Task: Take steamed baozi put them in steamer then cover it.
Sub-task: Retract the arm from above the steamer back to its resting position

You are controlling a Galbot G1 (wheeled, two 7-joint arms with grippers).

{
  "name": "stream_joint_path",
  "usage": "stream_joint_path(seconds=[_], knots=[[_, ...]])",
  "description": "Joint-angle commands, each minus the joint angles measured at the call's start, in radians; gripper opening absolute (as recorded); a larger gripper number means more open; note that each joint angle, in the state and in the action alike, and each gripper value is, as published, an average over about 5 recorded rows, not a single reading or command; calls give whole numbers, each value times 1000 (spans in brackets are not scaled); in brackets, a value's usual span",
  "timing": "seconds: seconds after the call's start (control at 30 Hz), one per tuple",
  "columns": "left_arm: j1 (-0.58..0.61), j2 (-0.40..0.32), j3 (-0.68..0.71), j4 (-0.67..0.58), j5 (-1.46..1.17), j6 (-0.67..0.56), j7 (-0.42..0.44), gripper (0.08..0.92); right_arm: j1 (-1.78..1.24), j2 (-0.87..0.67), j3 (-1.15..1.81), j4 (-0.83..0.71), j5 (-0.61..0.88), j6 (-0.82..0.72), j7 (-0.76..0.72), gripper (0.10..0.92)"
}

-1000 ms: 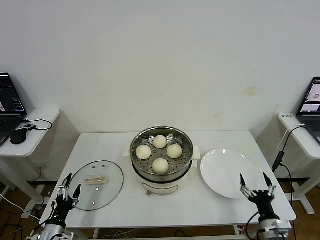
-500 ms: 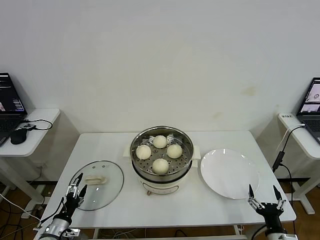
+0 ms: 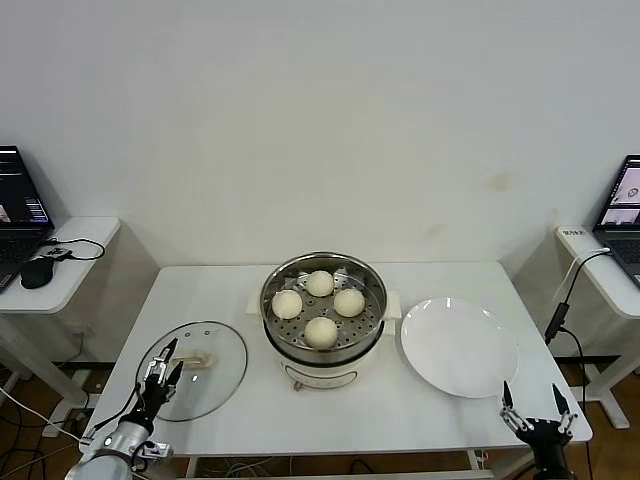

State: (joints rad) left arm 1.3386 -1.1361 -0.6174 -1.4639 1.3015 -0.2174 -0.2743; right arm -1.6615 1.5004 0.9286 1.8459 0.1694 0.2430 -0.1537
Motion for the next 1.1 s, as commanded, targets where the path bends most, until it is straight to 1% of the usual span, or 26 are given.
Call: stream_joint_path(seconds=[0.03, 0.33, 0.8, 0.9, 1.0, 1.1], knots=[[-84, 3, 18, 96, 14, -5, -8, 823, -15, 15, 3, 0, -11, 4, -1, 823], [-135, -3, 34, 134, 16, -7, -9, 823, -20, 25, 3, -7, -22, 11, -3, 823], [-198, 0, 56, 200, 13, -8, 13, 823, -14, 33, 3, -28, -34, 15, -6, 823], [-199, 5, 57, 195, 6, -8, 26, 820, -15, 35, 2, -26, -36, 14, -7, 823], [-192, 11, 61, 177, -4, -8, 43, 775, -16, 36, 2, -26, -38, 13, -8, 823], [-191, 14, 67, 170, -13, -8, 54, 689, -17, 37, 2, -26, -40, 13, -9, 823]])
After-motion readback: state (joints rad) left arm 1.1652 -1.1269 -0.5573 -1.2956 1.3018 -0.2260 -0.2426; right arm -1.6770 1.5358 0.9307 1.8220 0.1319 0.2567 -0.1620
